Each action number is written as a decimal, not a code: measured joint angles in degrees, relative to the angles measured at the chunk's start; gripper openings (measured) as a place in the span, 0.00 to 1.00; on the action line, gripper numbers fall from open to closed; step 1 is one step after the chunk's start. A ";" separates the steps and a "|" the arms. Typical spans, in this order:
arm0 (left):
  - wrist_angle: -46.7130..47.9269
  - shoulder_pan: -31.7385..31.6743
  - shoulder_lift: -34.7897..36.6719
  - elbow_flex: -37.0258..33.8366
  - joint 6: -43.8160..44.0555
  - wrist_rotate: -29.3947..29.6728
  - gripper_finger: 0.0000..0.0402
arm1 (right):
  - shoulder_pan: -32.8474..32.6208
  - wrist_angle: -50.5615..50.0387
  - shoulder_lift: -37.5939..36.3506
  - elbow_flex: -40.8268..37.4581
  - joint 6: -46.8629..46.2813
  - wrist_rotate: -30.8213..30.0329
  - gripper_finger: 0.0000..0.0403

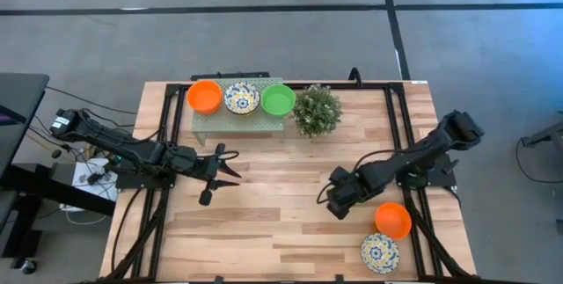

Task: Pick & Place Mini bowls
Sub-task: Stack the green bowl on top of the stacked green bowl on the shelf, then stack the white pattern bowl on top of the stacked white pattern bowl on the shelf

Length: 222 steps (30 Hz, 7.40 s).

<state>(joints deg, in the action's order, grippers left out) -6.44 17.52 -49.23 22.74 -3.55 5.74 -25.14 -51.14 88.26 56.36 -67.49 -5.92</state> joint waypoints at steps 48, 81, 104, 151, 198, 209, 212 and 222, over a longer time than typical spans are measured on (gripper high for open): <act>0.00 0.01 0.00 0.00 -0.01 0.00 0.26 | 5.50 0.79 7.20 26.51 36.70 1.65 0.01; -0.02 0.00 0.00 0.00 -0.31 0.00 0.26 | 31.26 8.40 7.42 39.06 86.73 -7.91 0.01; -0.91 -0.05 -0.18 0.00 -0.44 0.11 0.26 | 37.84 -9.75 19.58 59.10 103.38 -4.63 0.00; -1.03 -0.03 -0.35 0.00 -0.44 0.17 0.26 | 40.69 -21.54 30.62 67.87 103.48 -0.35 0.00; -1.11 -0.03 -0.34 0.00 -0.42 0.17 0.26 | 35.79 -21.95 30.96 77.54 99.76 -9.15 0.21; -1.09 -0.03 -0.33 -0.04 -0.02 0.17 0.26 | 26.74 -23.77 24.96 78.58 93.36 -10.64 0.21; -1.01 -0.03 -0.33 -0.04 -0.02 0.17 0.26 | 23.63 -24.95 23.26 78.58 88.24 -10.60 0.21; -1.07 0.08 -0.33 -0.04 0.00 0.17 0.26 | 15.57 -35.52 22.13 78.58 72.33 -10.06 0.21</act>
<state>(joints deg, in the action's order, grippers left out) -7.51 17.61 -49.56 22.70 -3.55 5.91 -9.56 -86.65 110.39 134.93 4.84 -15.97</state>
